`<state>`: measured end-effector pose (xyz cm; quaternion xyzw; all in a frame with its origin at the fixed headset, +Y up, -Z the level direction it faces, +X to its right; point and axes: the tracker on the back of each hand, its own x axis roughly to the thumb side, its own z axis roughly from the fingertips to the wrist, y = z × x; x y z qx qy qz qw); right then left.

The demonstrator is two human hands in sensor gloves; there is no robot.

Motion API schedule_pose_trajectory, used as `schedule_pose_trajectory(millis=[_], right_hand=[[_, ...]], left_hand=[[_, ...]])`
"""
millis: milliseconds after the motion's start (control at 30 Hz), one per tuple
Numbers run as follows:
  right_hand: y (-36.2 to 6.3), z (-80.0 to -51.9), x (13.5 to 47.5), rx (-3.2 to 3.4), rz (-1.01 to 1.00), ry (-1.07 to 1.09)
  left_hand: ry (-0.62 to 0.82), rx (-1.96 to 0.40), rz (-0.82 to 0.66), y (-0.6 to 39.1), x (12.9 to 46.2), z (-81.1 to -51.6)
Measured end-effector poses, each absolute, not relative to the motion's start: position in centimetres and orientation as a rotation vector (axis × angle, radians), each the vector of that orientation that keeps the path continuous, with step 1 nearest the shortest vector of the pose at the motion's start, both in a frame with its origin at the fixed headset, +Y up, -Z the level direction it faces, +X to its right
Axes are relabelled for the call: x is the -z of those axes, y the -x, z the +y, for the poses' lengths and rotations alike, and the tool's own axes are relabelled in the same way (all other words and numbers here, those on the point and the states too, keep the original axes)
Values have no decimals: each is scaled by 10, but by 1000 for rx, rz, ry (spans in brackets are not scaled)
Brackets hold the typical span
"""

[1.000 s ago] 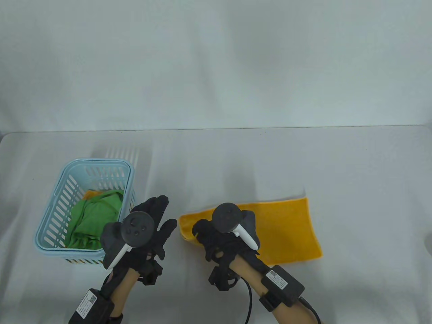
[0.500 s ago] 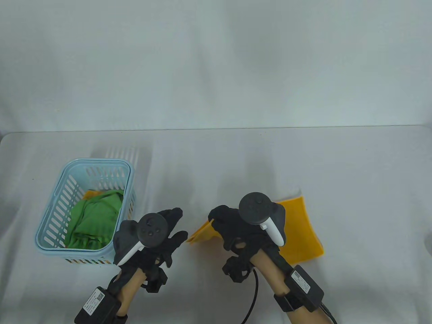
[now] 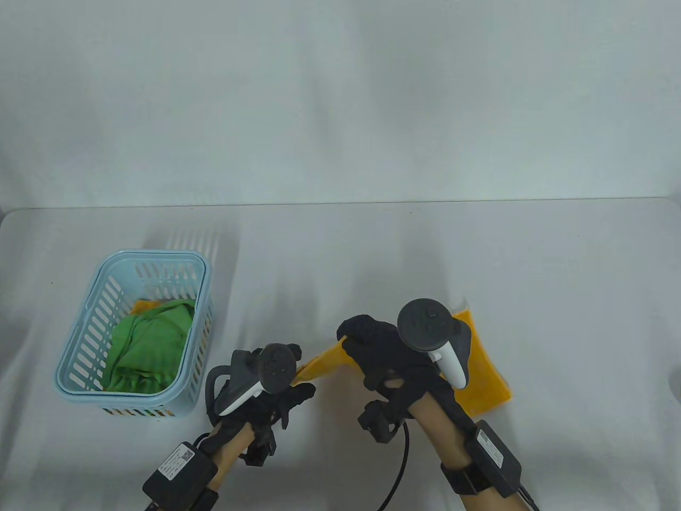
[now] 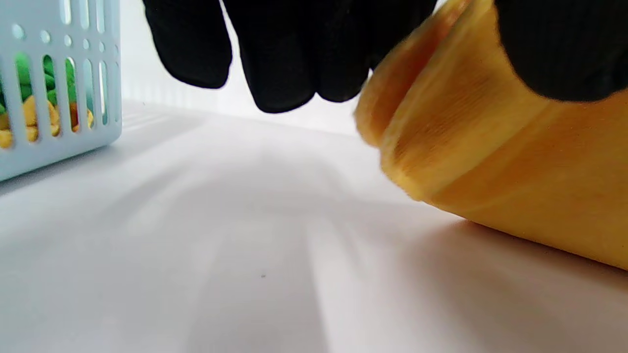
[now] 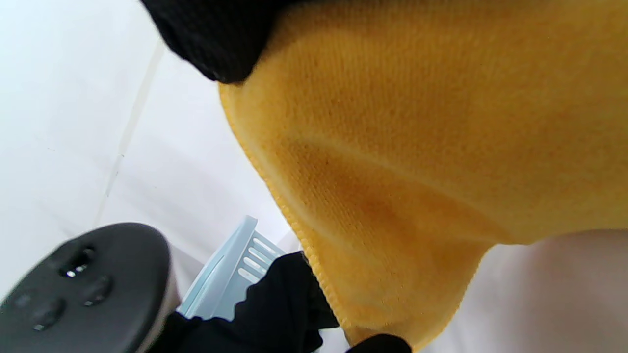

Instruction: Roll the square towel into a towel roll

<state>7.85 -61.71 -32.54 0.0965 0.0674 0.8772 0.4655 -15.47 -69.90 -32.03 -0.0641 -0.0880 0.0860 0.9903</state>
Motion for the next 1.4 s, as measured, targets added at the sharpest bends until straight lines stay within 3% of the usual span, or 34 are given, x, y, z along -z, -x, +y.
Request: schedule_pose_trajectory(millis=[300,1033,1200,1400], right_hand=[[-91,-611,327,-2100,120,-201],[-143,-595,334,-1954,-40,-75],[-149,-569,337,-1924,-52,-71],[-160,-515,336,-1949,-85,-71]], left_hand=[[117,-213,-168,155,323,-700],[-89,-808,-132,203,306,-629],[-110,-840,-190,203,312,-586],[-153,-800,-220,195,323,-521]])
